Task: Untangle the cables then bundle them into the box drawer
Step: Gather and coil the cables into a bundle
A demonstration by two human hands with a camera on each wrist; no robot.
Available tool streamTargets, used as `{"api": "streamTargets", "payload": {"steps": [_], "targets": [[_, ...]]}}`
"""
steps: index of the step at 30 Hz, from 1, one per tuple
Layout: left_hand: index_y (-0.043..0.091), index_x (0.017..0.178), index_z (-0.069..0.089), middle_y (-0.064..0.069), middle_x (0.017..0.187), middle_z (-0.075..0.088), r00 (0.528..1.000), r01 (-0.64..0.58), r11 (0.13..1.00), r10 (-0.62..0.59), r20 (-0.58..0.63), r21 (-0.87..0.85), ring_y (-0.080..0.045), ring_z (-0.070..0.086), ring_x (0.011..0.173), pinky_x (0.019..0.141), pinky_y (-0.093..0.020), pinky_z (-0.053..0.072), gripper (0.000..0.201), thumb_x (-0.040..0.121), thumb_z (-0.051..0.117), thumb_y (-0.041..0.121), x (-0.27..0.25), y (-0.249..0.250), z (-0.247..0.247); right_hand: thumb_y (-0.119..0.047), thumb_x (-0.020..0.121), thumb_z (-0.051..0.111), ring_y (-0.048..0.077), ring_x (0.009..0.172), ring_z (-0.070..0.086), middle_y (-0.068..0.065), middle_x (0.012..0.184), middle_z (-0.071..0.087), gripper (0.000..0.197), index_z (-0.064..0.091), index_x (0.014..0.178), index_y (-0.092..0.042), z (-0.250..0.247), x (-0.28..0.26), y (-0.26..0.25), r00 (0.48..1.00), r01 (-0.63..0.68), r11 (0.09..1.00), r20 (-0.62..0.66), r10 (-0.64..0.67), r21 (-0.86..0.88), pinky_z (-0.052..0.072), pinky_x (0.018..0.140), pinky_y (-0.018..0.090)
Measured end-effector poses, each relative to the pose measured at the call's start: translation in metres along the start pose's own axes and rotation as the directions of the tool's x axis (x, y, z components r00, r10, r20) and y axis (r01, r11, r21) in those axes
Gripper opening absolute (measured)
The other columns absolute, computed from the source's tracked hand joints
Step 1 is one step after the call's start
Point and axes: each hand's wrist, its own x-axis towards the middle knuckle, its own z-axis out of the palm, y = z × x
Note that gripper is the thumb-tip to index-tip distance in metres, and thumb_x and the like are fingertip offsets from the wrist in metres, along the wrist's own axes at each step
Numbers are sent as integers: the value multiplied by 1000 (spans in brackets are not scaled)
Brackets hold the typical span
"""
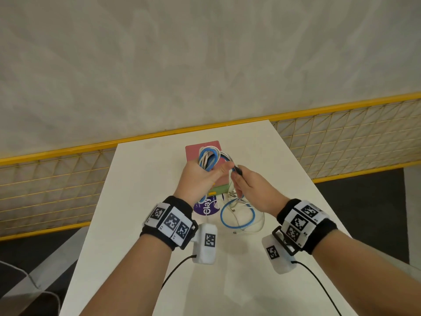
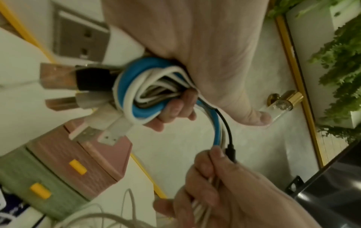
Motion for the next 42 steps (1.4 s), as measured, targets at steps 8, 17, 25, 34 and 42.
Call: {"api": "streamTargets", "payload": {"steps": [8,17,25,34,42], "targets": [[13,68,52,-3,57,45,992,124,978,-127,-11,-171,-15,47,54,60,-31,43,42,69,83,42,-5,4,19,-18,101,33,25,61,55,12,72,58,19,48,92,-10,24,-3,-14,995,100,982,-14,-103,-160,47,62,48],[-2,82,66,-23,75,67,966,100,973,-145,-216,-208,-19,60,61,63,-39,54,41,90,64,37,7,9,5,-20,95,52,21,77,57,1,83,58,12,48,100,-9,15,-10,-1,992,130,991,12,-130,-40,46,73,40],[13,75,53,5,48,28,996,-14,833,60,65,-553,-12,29,40,53,-28,43,29,93,56,36,0,37,-27,-14,97,45,12,76,59,-11,88,58,22,57,115,-19,7,7,12,974,102,978,220,-60,-184,49,74,26],[10,66,54,-7,50,42,978,86,991,-104,-179,-103,-19,39,44,47,-26,43,33,89,68,30,-4,15,-33,-11,76,64,22,68,58,1,71,62,4,67,75,-13,-12,39,0,999,24,886,31,-10,-464,47,63,32],[18,72,59,9,55,54,986,-8,999,16,-163,50,-8,50,48,53,-23,45,26,78,78,35,-6,9,-25,-15,82,59,23,77,59,-1,80,62,19,63,101,-16,-4,29,-7,1000,-10,853,2,12,-523,39,64,27]]}}
